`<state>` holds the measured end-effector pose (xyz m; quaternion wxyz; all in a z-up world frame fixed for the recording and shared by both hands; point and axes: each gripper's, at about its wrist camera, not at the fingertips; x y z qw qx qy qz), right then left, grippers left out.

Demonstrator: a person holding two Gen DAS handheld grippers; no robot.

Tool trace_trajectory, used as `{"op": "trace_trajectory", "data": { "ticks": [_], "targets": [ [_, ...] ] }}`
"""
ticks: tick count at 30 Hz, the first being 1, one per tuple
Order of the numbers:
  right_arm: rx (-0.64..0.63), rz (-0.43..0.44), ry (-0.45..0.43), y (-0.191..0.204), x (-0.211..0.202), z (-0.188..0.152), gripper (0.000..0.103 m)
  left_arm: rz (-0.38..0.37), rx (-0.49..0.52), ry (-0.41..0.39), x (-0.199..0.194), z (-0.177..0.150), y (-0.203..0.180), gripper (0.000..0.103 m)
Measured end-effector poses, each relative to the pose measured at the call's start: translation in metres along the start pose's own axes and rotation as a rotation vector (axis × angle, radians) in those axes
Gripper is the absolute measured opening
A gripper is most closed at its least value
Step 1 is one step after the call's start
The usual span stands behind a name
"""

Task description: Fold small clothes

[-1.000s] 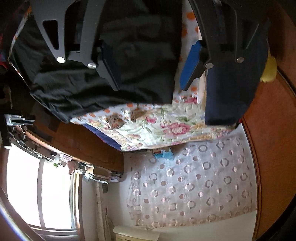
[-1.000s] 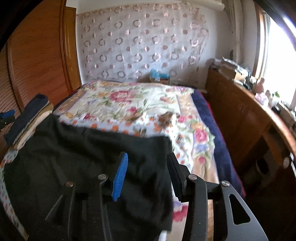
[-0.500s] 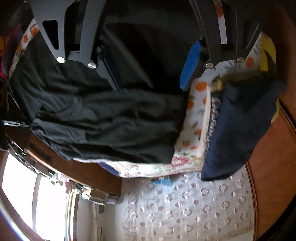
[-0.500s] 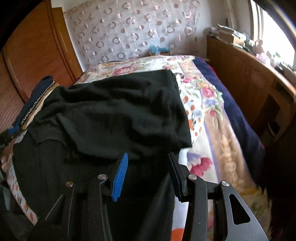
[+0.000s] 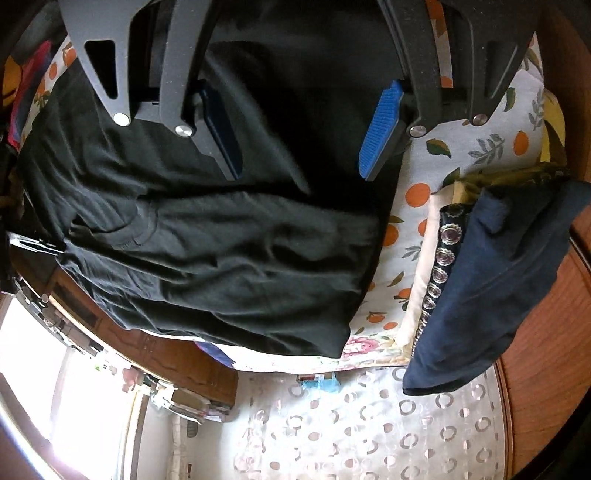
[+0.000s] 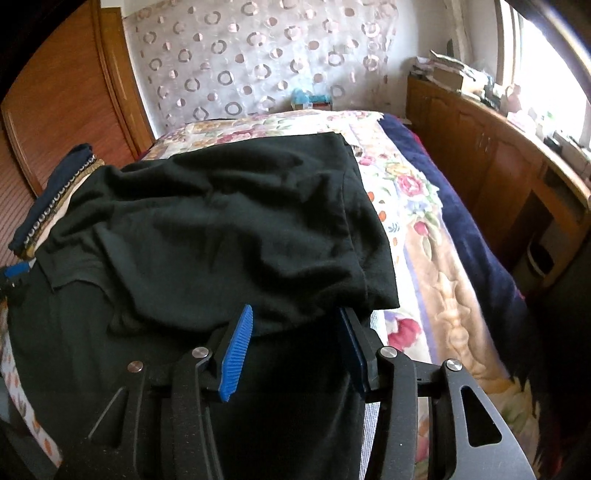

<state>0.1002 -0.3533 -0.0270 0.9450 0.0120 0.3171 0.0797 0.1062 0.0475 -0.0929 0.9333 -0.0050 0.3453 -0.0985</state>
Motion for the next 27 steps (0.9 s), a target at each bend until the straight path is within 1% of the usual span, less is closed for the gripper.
{"op": "trace_trajectory", "data": {
  "ticks": [5,9,12,14,17,18,20,22,24,25,27],
  "targets": [
    [-0.038,-0.021,0.002,0.012,0.003,-0.013,0.052,-0.028,-0.029,0.012,0.008,0.008,0.001,0.067],
    [-0.042,-0.017,0.001,0.013,0.008,-0.013,0.053,-0.06,-0.093,0.056,0.024,0.012,0.009,0.067],
    [-0.034,-0.009,-0.002,0.01,0.006,-0.013,0.053,-0.048,-0.11,0.049,0.028,0.016,0.011,0.067],
    [-0.03,-0.005,-0.003,0.007,0.005,-0.013,0.053,-0.057,-0.123,0.044,0.029,0.019,0.012,0.067],
    [-0.032,-0.007,-0.004,0.007,0.005,-0.013,0.053,-0.051,-0.123,0.038,0.031,0.022,0.01,0.066],
    [-0.034,-0.008,-0.003,0.008,0.006,-0.013,0.053,-0.052,-0.124,0.035,0.032,0.023,0.009,0.062],
    [-0.037,-0.011,-0.003,0.008,0.006,-0.013,0.053,-0.046,-0.117,0.033,0.035,0.025,0.008,0.057],
    [-0.038,-0.011,-0.003,0.008,0.006,-0.013,0.053,-0.018,-0.095,0.032,0.039,0.026,0.007,0.049],
    [-0.037,-0.011,-0.003,0.008,0.006,-0.013,0.053,0.007,-0.084,0.027,0.041,0.026,0.008,0.04],
    [-0.037,-0.012,-0.004,0.008,0.006,-0.012,0.053,0.014,-0.086,0.027,0.041,0.027,0.009,0.037],
    [-0.041,-0.016,-0.004,0.009,0.006,-0.013,0.053,0.012,-0.094,0.025,0.04,0.028,0.011,0.03]
  ]
}}
Point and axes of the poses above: each gripper's, at about its wrist camera, not at the fingertips, and x roughly the way its jaws point, y to its left, z to its top, and after that the axes turned 9 degrees about -y, right-handed
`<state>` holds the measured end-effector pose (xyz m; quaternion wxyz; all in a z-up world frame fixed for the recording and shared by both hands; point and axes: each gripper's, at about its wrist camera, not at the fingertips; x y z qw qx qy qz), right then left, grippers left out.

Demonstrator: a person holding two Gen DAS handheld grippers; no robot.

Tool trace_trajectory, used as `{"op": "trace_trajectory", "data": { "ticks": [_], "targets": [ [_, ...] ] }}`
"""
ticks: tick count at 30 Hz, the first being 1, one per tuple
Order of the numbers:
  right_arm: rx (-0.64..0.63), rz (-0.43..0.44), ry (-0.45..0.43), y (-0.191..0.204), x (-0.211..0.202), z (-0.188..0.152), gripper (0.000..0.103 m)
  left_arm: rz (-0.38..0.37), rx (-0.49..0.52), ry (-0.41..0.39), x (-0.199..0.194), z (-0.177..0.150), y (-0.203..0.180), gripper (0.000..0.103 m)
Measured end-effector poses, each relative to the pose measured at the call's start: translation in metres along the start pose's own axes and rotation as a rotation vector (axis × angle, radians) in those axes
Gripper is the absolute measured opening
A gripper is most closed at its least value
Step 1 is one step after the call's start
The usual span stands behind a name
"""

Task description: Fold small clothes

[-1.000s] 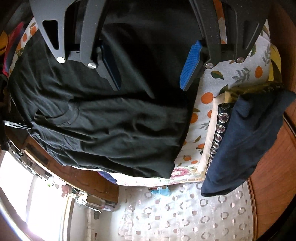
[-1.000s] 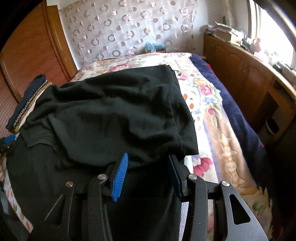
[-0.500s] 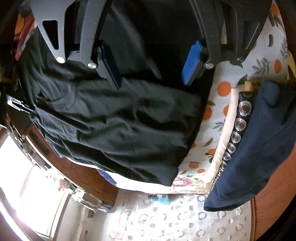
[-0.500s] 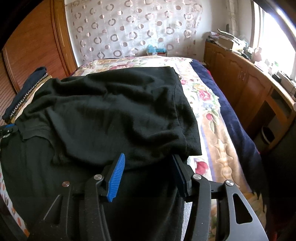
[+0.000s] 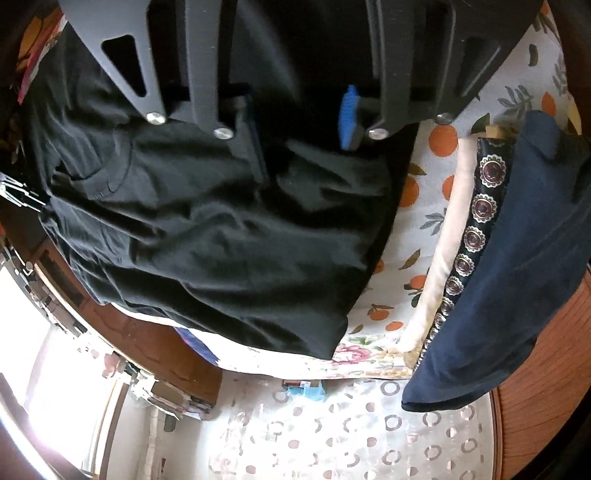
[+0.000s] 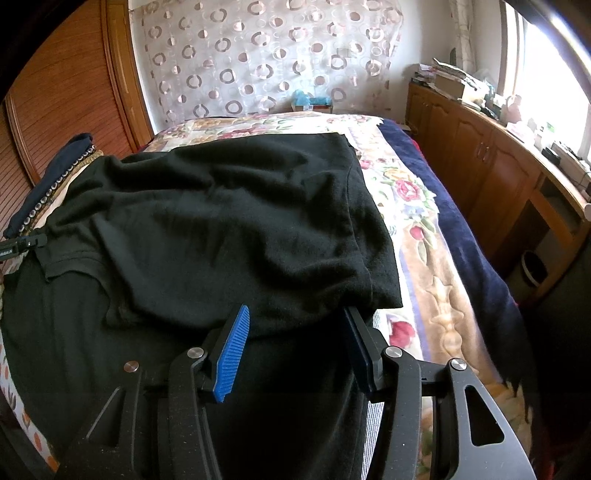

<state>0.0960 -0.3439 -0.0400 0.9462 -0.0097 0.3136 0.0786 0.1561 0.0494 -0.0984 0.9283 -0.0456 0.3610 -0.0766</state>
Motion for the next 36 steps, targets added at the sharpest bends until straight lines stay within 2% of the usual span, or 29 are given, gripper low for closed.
{"op": "trace_trajectory", "data": {
  "ticks": [5,11,14,15,16,18,19,22,26,30,36],
  "targets": [
    [0.015,0.01,0.002,-0.001,0.001,0.001,0.055,0.008,0.019,-0.024,-0.004,0.002,0.0,0.009],
    [0.167,0.067,0.007,-0.02,0.003,0.006,0.055,0.013,0.034,-0.101,-0.018,0.006,-0.006,0.007],
    [0.159,0.042,0.008,-0.019,0.01,0.009,0.053,0.017,0.038,-0.123,-0.022,0.008,-0.01,0.007],
    [0.155,0.034,0.006,-0.019,0.012,0.01,0.051,0.016,0.041,-0.129,-0.024,0.009,-0.011,0.007],
    [0.151,0.022,0.007,-0.019,0.013,0.011,0.041,0.017,0.043,-0.136,-0.024,0.009,-0.012,0.007],
    [0.143,0.001,0.008,-0.018,0.016,0.012,0.02,0.015,0.048,-0.151,-0.028,0.01,-0.014,0.007],
    [0.137,0.01,0.008,-0.017,0.016,0.013,0.006,0.011,0.048,-0.161,-0.029,0.01,-0.014,0.007],
    [0.101,0.016,-0.025,-0.011,0.01,0.013,0.004,0.0,0.038,-0.197,-0.04,0.011,-0.015,0.006],
    [0.074,0.031,-0.138,-0.007,-0.021,0.019,0.004,-0.023,0.0,-0.234,-0.054,0.013,-0.011,0.006],
    [0.068,0.046,-0.2,-0.004,-0.048,0.022,0.003,-0.015,0.009,-0.206,-0.049,0.015,-0.009,0.006],
    [0.043,0.064,-0.203,0.0,-0.052,0.02,0.004,0.002,0.023,-0.168,-0.036,0.021,-0.006,0.008]
  ]
}}
Point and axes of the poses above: each gripper's, at about its wrist camera, not at the fingertips, and x roughly the way its jaws point, y to its left, z to its top, and after that the axes turned 9 degrees about -y, right-handed
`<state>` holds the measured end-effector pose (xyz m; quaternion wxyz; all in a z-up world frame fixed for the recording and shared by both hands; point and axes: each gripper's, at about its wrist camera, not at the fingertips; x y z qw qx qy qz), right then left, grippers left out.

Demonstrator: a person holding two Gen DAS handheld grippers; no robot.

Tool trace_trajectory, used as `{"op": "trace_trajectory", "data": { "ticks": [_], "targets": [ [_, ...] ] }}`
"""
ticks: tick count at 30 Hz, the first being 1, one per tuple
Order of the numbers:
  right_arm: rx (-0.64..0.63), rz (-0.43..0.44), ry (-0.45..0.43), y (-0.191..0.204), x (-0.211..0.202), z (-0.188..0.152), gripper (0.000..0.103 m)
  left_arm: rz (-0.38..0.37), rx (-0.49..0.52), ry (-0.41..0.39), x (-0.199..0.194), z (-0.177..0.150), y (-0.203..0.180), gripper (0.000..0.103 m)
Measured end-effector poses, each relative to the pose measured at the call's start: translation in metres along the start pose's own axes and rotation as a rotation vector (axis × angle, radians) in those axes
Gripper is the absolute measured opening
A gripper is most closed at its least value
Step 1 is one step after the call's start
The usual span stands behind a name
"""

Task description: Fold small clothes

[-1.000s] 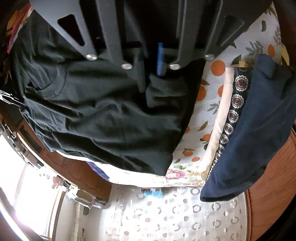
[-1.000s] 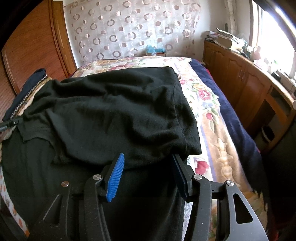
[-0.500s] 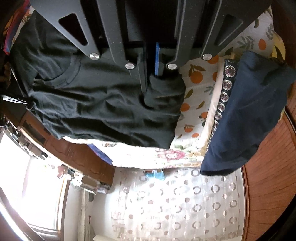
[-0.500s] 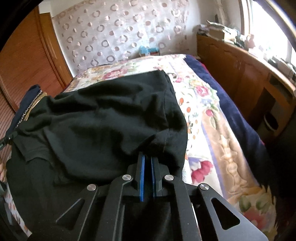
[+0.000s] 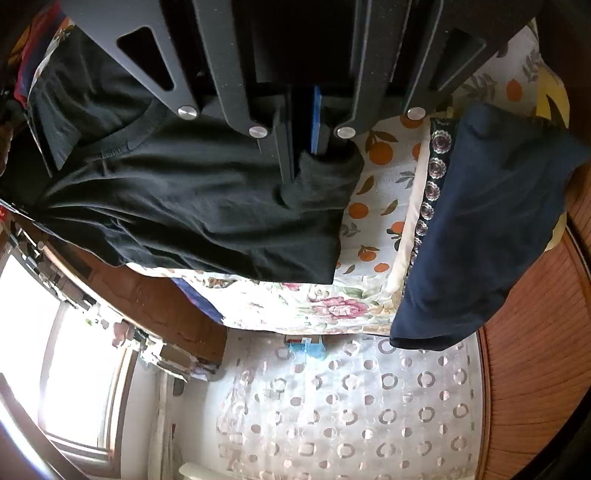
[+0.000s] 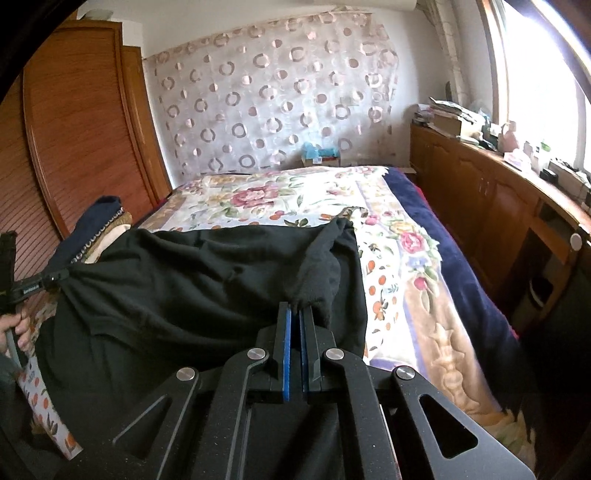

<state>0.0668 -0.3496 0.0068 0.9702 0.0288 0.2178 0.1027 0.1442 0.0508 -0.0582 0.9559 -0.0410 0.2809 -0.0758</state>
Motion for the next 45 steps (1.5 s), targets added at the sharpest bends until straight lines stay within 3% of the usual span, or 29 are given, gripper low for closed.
{"op": "trace_trajectory", "data": {
  "ticks": [10,13,21,33,42,45],
  "targets": [
    [-0.001,0.011,-0.005,-0.008,0.006,0.006,0.004,-0.003,0.043,-0.1,-0.025,0.019,-0.01,0.007],
    [0.002,0.015,-0.016,-0.01,0.001,0.007,0.004,-0.009,0.054,-0.123,-0.033,0.023,-0.011,0.002],
    [0.003,0.047,-0.031,-0.007,-0.027,-0.003,0.004,-0.045,0.002,-0.18,-0.077,0.009,0.001,0.002],
    [-0.037,0.073,0.022,0.005,-0.083,-0.031,0.004,-0.03,-0.039,-0.139,-0.11,-0.035,0.019,0.002],
    [-0.012,0.063,0.156,0.001,-0.058,-0.041,0.004,-0.001,-0.03,-0.045,-0.099,-0.067,0.018,0.003],
    [-0.026,0.037,0.158,0.001,-0.053,-0.037,0.01,0.002,-0.045,-0.031,-0.102,-0.072,0.022,0.006]
  ]
}}
Point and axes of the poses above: each gripper's, at about its wrist camera, not at the fingertips, and x roughly the way its jaws point, y to its left, z to its top, and after that the axes turned 9 degrees about -y, right-handed
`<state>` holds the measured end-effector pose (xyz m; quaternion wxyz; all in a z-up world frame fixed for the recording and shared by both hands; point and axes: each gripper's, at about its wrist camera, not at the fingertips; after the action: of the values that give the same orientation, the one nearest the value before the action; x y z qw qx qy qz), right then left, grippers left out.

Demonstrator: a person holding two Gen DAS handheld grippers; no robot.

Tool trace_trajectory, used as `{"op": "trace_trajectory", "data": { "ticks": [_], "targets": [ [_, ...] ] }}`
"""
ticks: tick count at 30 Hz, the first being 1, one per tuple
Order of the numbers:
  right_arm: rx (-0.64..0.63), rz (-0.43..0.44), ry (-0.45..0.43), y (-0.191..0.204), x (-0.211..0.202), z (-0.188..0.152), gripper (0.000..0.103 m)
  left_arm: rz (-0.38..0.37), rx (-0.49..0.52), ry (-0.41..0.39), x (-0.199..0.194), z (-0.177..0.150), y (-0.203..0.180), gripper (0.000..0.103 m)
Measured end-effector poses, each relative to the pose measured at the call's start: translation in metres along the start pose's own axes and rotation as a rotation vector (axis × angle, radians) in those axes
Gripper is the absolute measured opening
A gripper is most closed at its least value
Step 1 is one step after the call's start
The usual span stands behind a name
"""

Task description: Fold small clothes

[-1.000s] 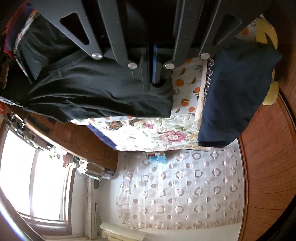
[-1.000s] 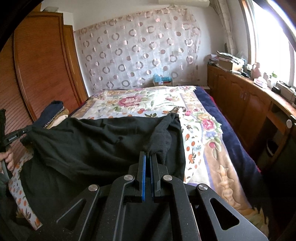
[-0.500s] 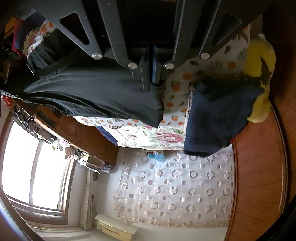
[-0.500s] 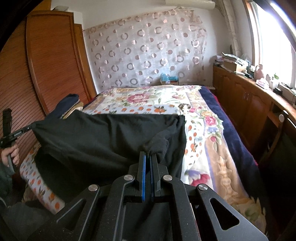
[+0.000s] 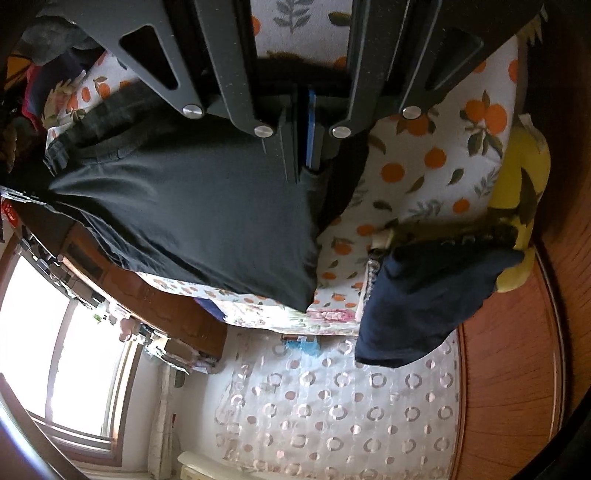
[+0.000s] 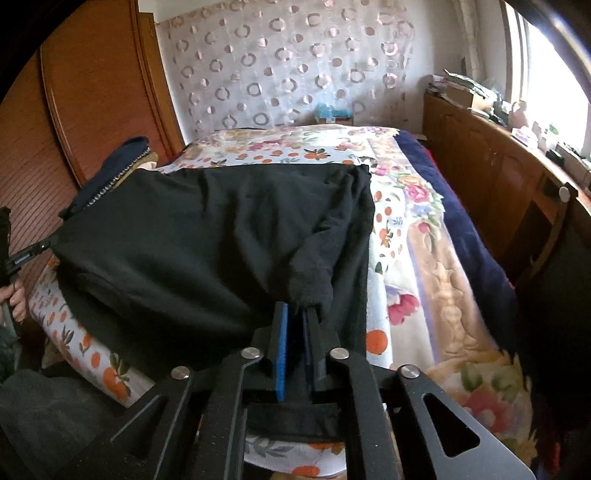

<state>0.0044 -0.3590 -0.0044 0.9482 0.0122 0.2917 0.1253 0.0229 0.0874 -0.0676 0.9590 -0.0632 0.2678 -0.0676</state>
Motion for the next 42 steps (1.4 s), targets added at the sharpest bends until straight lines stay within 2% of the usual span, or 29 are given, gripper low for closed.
{"op": "trace_trajectory", "data": {
  "ticks": [1,3,4,5,9,13,19,21,26,30,33,37,42],
  "targets": [
    [0.0,-0.003,-0.002,-0.001,-0.001,0.004,0.014,0.005,-0.001,-0.002,-0.003,-0.002,0.001,0.006],
    [-0.003,-0.025,-0.018,-0.003,-0.005,0.012,0.03,0.021,0.003,0.0,-0.008,-0.004,0.002,0.007],
    [-0.009,-0.038,-0.025,-0.003,-0.008,0.014,0.042,0.035,0.007,-0.001,-0.011,-0.006,0.004,0.007],
    [-0.016,-0.048,-0.033,-0.004,-0.011,0.017,0.045,0.048,0.01,-0.003,-0.013,-0.007,0.006,0.01],
    [-0.017,-0.07,-0.065,-0.008,-0.021,0.025,0.046,0.064,-0.008,-0.006,-0.018,-0.011,0.017,0.041],
    [-0.019,-0.064,-0.078,-0.001,-0.019,0.022,0.048,0.083,-0.026,0.011,-0.013,-0.014,0.027,0.047],
    [-0.078,-0.029,-0.058,0.021,0.018,0.01,0.049,0.07,-0.047,0.017,-0.006,-0.013,0.027,0.059],
    [-0.09,-0.013,-0.041,0.026,0.034,0.007,0.049,0.058,-0.043,0.01,-0.005,-0.01,0.024,0.069],
    [-0.106,0.016,0.011,0.036,0.07,-0.001,0.049,0.039,-0.029,-0.009,0.001,0.0,0.015,0.075],
    [-0.112,0.007,0.037,0.033,0.087,-0.004,0.049,0.049,-0.02,0.026,0.018,-0.001,0.014,0.075],
    [-0.13,-0.001,0.013,0.036,0.088,-0.005,0.051,0.064,-0.018,0.065,0.03,-0.006,0.015,0.075],
    [-0.157,-0.008,-0.017,0.043,0.081,-0.014,0.059,0.072,-0.022,0.103,0.037,-0.013,0.019,0.075],
    [-0.142,-0.012,-0.047,0.044,0.078,-0.024,0.066,0.073,-0.016,0.121,0.037,-0.014,0.017,0.075]
  ]
}}
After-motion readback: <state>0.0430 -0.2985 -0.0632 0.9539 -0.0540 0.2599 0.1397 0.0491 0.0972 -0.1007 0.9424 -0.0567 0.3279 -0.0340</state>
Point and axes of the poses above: each gripper's, at about its wrist camera, not at the fingertips, and x roughly the way its jaws point, y to its left, z to its top, and after that the axes turned 9 degrees about -y, right-handed
